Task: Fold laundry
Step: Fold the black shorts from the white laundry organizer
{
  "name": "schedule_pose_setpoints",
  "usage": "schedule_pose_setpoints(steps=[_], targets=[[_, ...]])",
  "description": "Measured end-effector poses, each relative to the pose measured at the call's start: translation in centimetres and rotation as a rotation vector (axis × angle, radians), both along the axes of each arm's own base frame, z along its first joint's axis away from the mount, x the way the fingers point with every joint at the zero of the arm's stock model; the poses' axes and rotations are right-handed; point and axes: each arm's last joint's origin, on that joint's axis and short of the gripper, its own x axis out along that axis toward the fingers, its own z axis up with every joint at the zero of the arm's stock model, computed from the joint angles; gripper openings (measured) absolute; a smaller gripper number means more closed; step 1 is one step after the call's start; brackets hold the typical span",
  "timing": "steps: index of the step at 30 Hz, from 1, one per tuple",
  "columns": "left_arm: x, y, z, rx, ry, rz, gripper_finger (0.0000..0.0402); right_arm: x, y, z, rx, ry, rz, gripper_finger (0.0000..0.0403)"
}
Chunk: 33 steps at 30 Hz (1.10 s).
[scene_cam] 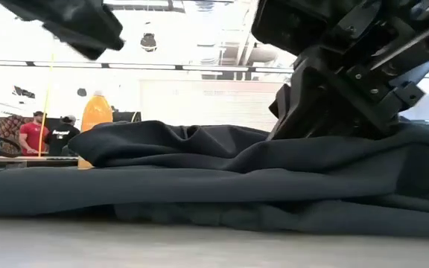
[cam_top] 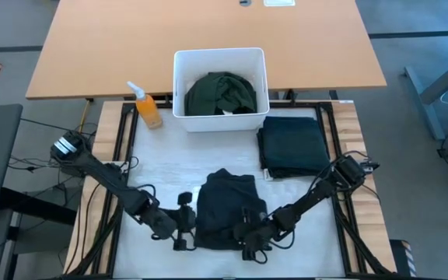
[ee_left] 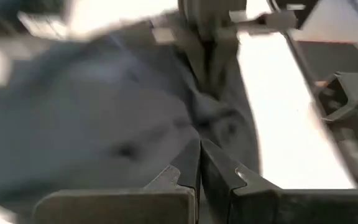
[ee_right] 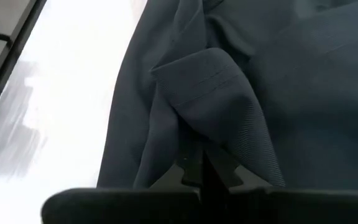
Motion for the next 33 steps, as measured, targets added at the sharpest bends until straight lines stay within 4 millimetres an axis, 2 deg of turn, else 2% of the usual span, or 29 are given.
schedule_pose_setpoints(steps=[3,6,12,17,20,28,33], targets=[[0.2,0.6,-0.4,0.235,-0.001,-0.030,0.0019,0.3,-0.3,0.0,0.007,-0.008,-0.008,0.0020],[1.0,2.0,-0.8,0.358,0.028,-0.033,0.0052,0.4,-0.3,0.1,0.015,-0.020,-0.005,0.0020],[2.1,5.5,-1.5,0.427,0.155,-0.022,0.0141,0.3,-0.3,0.1,0.018,-0.020,-0.006,0.0020],[2.3,6.6,-2.0,0.497,0.223,-0.080,0.0191,0.4,-0.4,0.1,0.018,-0.020,-0.010,0.0020],[2.5,6.9,-2.3,0.584,0.234,-0.077,0.0198,0.6,-0.6,0.1,0.021,-0.019,-0.013,0.0020],[3.3,7.3,-4.9,0.707,0.328,-0.081,0.0188,0.6,-0.7,0.1,0.022,-0.018,-0.015,0.0020],[3.4,7.4,-4.8,0.744,0.316,-0.043,0.0167,0.6,-0.8,0.0,0.020,-0.014,-0.016,0.0020]])
